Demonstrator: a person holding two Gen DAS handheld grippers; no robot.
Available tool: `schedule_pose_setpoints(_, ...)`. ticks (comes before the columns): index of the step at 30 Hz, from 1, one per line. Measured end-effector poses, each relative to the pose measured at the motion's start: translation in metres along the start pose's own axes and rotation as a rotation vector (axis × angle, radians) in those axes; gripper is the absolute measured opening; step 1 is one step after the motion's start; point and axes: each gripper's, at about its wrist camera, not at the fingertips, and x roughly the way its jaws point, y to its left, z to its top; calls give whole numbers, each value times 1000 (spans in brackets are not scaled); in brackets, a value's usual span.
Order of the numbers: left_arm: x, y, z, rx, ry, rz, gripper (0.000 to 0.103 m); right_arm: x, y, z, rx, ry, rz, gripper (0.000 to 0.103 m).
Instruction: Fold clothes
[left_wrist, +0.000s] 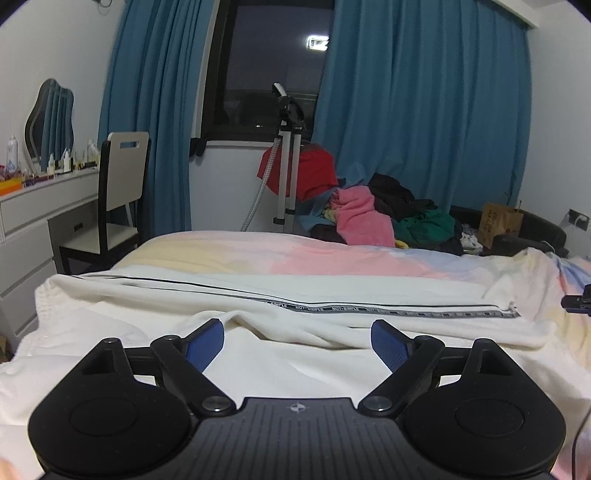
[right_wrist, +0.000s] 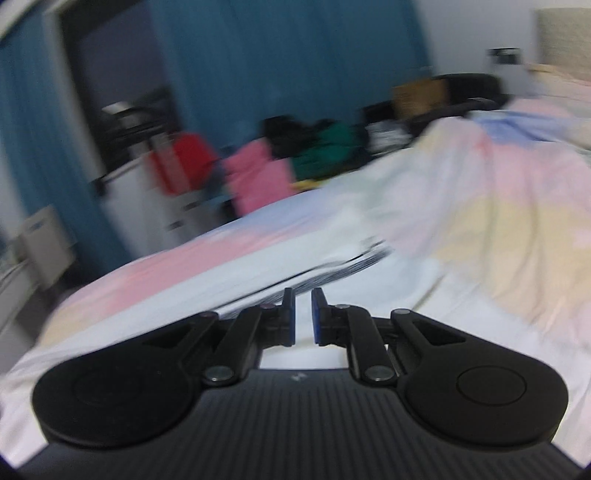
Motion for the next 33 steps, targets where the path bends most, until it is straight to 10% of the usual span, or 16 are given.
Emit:
schedule_pose_setpoints(6, -51, -8, -16, 19, -6, 0, 90, -63, 38, -29, -138, 11, 85, 12)
schedule_pose_setpoints(19, -65, 30, -43, -94, 108, 120, 92, -64, 45, -35, -110, 48, 106, 14)
schedule_pose_setpoints(23, -55, 46, -38, -123, 139, 152, 94, -63, 41, -35, -95, 41, 102, 57)
schedule_pose_setpoints(27, -53, 88, -27, -299, 128, 260, 95, -63, 32, -33, -49, 37, 89, 65)
schedule_pose_setpoints(33, -65, 214, -27, -829, 213, 329, 94, -56, 5, -28, 77, 70, 34, 65)
